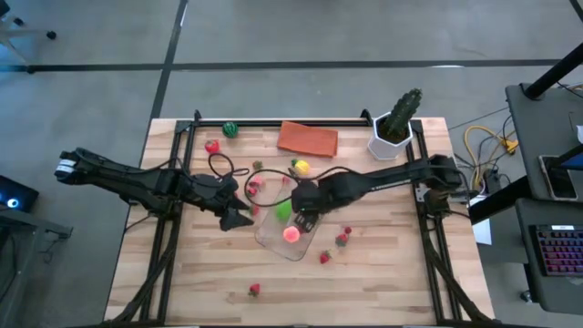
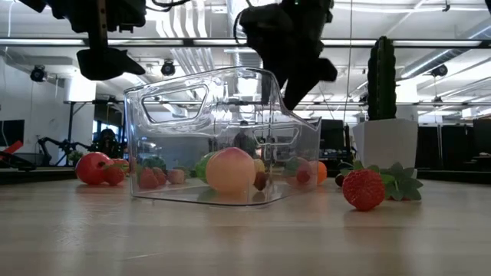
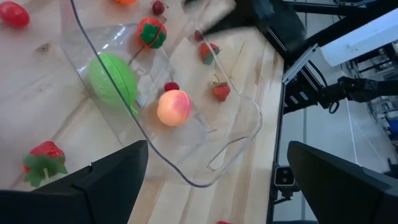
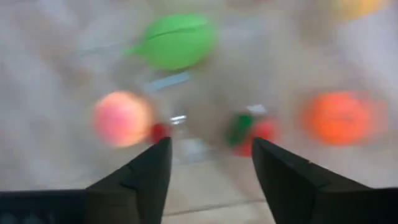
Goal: Pick and placing Produce into tupperware
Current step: Put the strawberry into the transparent bin
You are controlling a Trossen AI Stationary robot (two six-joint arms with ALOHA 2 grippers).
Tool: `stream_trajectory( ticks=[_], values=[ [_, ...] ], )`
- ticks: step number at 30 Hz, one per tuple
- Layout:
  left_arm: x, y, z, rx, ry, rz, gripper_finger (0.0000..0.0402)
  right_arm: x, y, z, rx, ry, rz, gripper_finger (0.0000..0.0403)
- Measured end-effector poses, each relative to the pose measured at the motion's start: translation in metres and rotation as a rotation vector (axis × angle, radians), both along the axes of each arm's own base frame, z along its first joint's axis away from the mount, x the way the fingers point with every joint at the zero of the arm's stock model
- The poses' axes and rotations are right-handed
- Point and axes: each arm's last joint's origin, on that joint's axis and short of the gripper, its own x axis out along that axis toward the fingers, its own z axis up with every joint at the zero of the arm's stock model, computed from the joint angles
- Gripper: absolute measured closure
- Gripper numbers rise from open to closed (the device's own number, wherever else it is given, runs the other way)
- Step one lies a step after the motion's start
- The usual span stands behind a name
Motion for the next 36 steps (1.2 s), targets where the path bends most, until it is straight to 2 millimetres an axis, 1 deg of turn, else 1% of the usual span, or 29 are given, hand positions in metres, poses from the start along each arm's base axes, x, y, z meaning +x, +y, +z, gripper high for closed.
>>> stream_trajectory(
  ticks=[3, 6, 10, 14, 17, 21, 25, 27, 29, 32, 36],
  values=[
    [0.000, -0.001, 0.000, 0.000, 0.001, -0.007, 0.0031, -0.010, 0.000, 0.015, -0.126, 0.083, -0.026, 0.0159],
    [-0.001, -0.001, -0.003, 0.001, 0.009, -0.008, 0.0031, -0.026, -0.003, 0.028, -0.138, 0.134, -0.059, 0.0146],
    [-0.002, -0.001, -0.011, -0.002, 0.035, -0.016, 0.0031, -0.051, -0.008, 0.045, -0.124, 0.104, -0.134, 0.0144],
    [-0.001, -0.003, -0.020, -0.008, 0.073, -0.037, 0.0031, -0.075, -0.010, 0.053, -0.102, 0.060, -0.225, 0.0149],
    [0.004, -0.003, -0.023, -0.003, 0.093, -0.037, 0.0031, -0.095, -0.010, 0.059, -0.104, 0.017, -0.287, 0.0153],
    [0.008, -0.003, -0.031, 0.033, 0.143, -0.035, 0.0031, -0.116, -0.009, 0.059, -0.089, -0.014, -0.360, 0.0156],
    [0.005, 0.003, -0.051, 0.124, 0.355, 0.048, 0.0036, -0.134, -0.007, 0.056, -0.066, -0.036, -0.421, 0.0156],
    [0.003, 0.005, -0.059, 0.197, 0.442, 0.043, 0.0046, -0.139, -0.006, 0.051, -0.060, -0.035, -0.443, 0.0154],
    [0.005, 0.004, -0.063, 0.292, 0.460, -0.038, 0.0061, -0.143, -0.005, 0.047, -0.054, -0.038, -0.459, 0.0154],
    [0.013, 0.002, -0.066, 0.431, 0.419, -0.173, 0.0086, -0.145, -0.003, 0.041, -0.046, -0.043, -0.471, 0.0154],
    [0.024, 0.002, -0.072, 0.624, 0.390, -0.291, 0.0113, -0.143, -0.001, 0.037, -0.032, -0.055, -0.466, 0.0156]
  ],
)
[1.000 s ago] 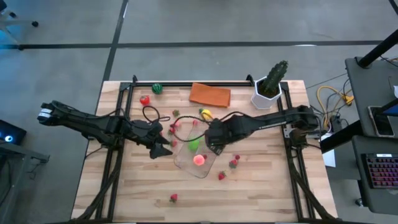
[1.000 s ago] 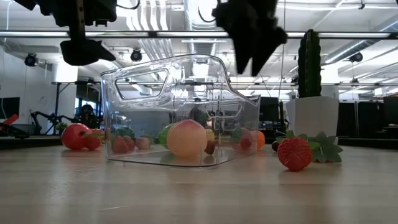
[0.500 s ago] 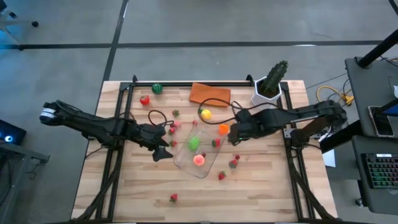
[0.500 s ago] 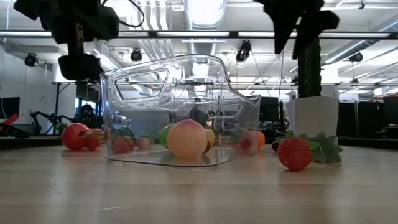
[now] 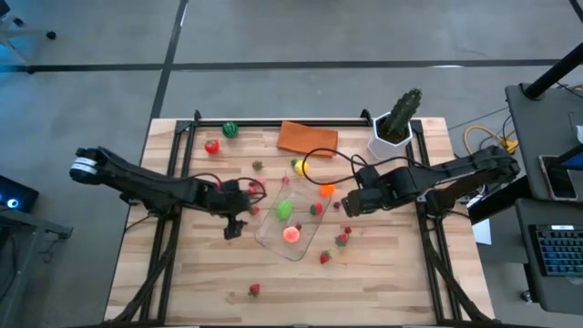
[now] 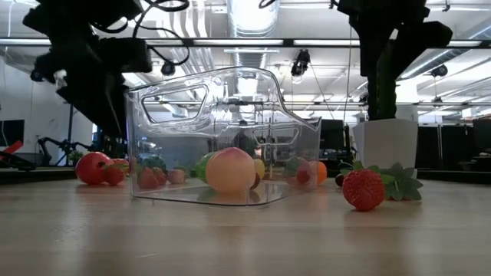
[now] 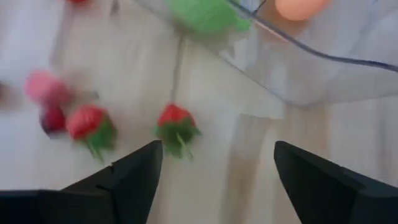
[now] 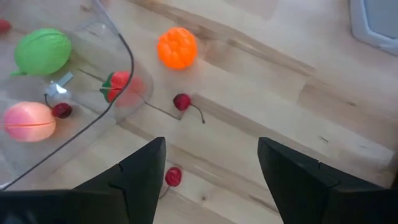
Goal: Pick and placing Produce into tupperware
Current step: Put the strawberry into the transparent bin
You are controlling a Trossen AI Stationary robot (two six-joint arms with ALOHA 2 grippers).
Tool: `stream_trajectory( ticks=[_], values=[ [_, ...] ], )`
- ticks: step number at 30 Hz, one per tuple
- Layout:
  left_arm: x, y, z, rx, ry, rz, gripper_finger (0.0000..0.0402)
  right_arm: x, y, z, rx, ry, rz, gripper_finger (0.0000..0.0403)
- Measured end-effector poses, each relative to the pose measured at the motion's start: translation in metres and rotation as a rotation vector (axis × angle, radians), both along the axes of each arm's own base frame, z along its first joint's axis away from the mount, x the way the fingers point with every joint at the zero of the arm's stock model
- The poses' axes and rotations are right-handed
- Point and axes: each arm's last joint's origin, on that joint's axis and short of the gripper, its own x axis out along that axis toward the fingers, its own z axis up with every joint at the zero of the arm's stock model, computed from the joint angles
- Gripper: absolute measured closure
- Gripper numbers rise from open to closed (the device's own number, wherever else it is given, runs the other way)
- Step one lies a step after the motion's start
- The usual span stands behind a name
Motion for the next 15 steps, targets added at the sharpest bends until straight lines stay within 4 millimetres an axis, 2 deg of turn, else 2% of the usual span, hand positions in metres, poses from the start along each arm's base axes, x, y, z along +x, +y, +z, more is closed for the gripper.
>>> stream_trajectory(
  ticks=[5, 15],
  values=[
    [0.008, 0.002, -0.012, 0.103, 0.067, -0.043, 0.0124, 0.002, 0.002, -0.002, 0.002, -0.005, 0.005, 0.0154],
    [0.025, 0.002, -0.033, 0.149, 0.101, -0.125, 0.0125, 0.003, 0.002, -0.002, -0.004, -0.014, 0.006, 0.0157]
  ],
)
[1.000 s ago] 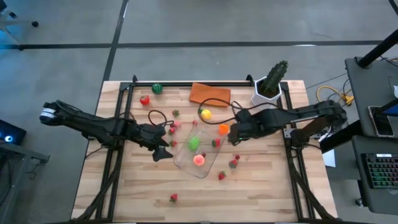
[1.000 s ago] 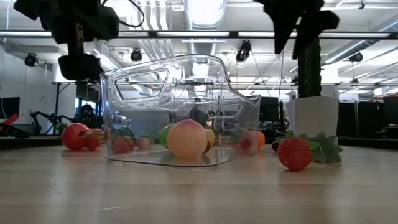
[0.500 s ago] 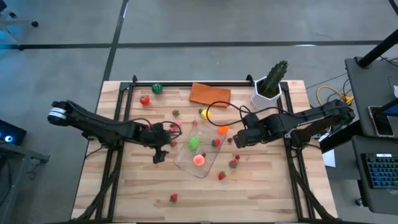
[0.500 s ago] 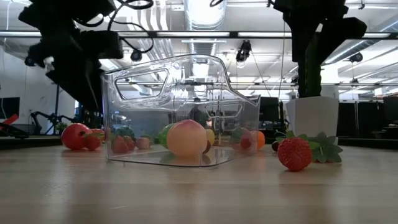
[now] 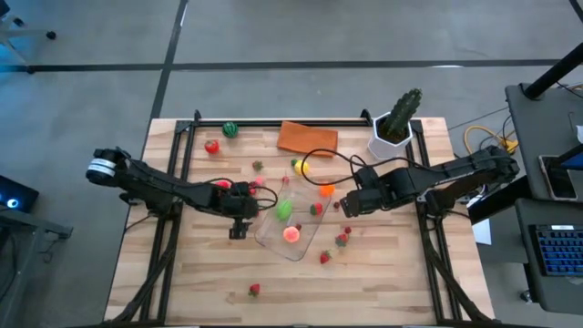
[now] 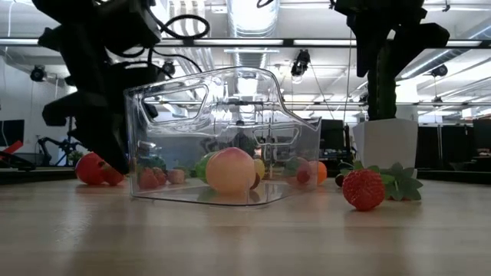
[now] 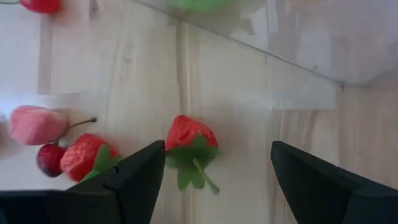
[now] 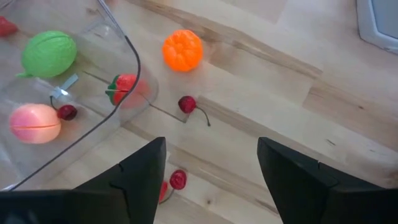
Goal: Pick and placing Produce into tupperware
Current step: Put the strawberry into the transparent bin
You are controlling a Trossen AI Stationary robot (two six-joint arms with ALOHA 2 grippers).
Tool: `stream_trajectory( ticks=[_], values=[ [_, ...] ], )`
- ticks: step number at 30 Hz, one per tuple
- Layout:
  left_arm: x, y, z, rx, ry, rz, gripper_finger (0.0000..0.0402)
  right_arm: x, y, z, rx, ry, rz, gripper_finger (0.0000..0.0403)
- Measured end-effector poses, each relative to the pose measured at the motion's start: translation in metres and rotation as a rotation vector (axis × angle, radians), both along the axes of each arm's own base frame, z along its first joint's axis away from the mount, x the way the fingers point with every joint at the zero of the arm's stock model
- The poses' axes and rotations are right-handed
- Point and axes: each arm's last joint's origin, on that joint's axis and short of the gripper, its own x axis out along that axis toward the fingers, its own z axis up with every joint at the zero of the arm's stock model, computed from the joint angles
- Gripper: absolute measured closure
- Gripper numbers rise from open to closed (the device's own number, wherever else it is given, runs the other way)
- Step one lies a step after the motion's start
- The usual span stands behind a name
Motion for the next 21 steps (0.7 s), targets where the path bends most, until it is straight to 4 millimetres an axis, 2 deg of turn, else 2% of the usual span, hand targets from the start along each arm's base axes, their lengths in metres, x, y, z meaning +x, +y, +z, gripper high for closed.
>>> stream_trajectory(
  ticks=[10, 14, 21],
  values=[
    [0.008, 0.015, -0.015, -0.087, 0.074, 0.035, 0.0125, 0.000, 0.000, 0.000, 0.005, -0.005, -0.017, 0.0158],
    [0.009, 0.019, -0.016, -0.090, 0.072, 0.046, 0.0128, 0.000, 0.000, 0.000, 0.005, -0.005, -0.017, 0.0156],
    [0.010, 0.021, -0.012, -0.095, 0.035, 0.052, 0.0176, 0.000, 0.000, -0.001, 0.005, -0.003, -0.018, 0.0160]
  ],
)
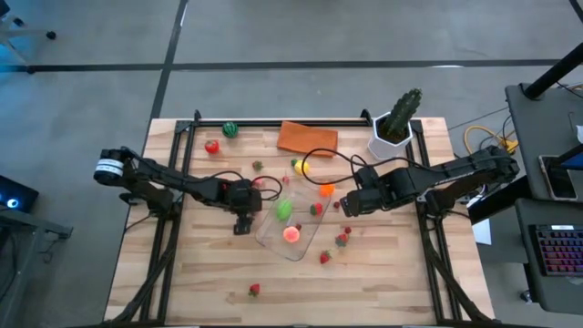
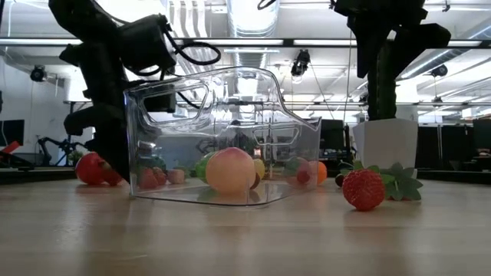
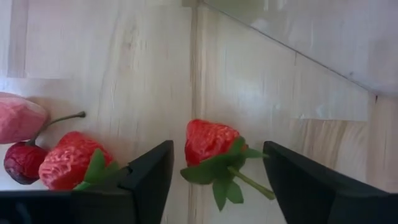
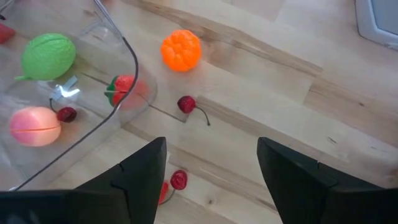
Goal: Pick and placing Produce into tupperware
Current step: Put the strawberry into the transparent bin
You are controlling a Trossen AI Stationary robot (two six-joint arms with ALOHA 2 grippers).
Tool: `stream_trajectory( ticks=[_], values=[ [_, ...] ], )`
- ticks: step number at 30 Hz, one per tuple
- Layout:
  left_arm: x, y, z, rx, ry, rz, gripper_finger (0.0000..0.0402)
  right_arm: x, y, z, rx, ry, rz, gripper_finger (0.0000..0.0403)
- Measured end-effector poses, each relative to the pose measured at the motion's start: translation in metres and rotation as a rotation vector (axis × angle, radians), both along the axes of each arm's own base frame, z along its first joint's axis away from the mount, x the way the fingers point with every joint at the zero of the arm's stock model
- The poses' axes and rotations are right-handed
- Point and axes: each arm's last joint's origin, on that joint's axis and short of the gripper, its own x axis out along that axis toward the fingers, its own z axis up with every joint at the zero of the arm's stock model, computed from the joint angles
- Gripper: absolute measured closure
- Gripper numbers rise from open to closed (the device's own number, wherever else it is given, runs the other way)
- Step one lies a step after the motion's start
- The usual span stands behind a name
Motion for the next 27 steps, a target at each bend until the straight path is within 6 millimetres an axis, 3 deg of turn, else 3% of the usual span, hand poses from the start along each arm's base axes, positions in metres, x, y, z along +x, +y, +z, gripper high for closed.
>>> stream_trajectory(
  ticks=[17, 23, 27],
  values=[
    [0.003, 0.000, -0.005, -0.014, 0.011, 0.029, 0.0274, 0.000, 0.000, 0.000, 0.007, -0.009, -0.021, 0.0163],
    [0.005, 0.000, 0.010, -0.038, -0.035, 0.077, 0.0282, 0.000, 0.000, 0.000, 0.009, -0.012, -0.030, 0.0161],
    [0.006, 0.001, 0.032, -0.021, -0.060, 0.087, 0.0279, 0.001, 0.000, 0.000, 0.009, -0.013, -0.029, 0.0164]
  ],
)
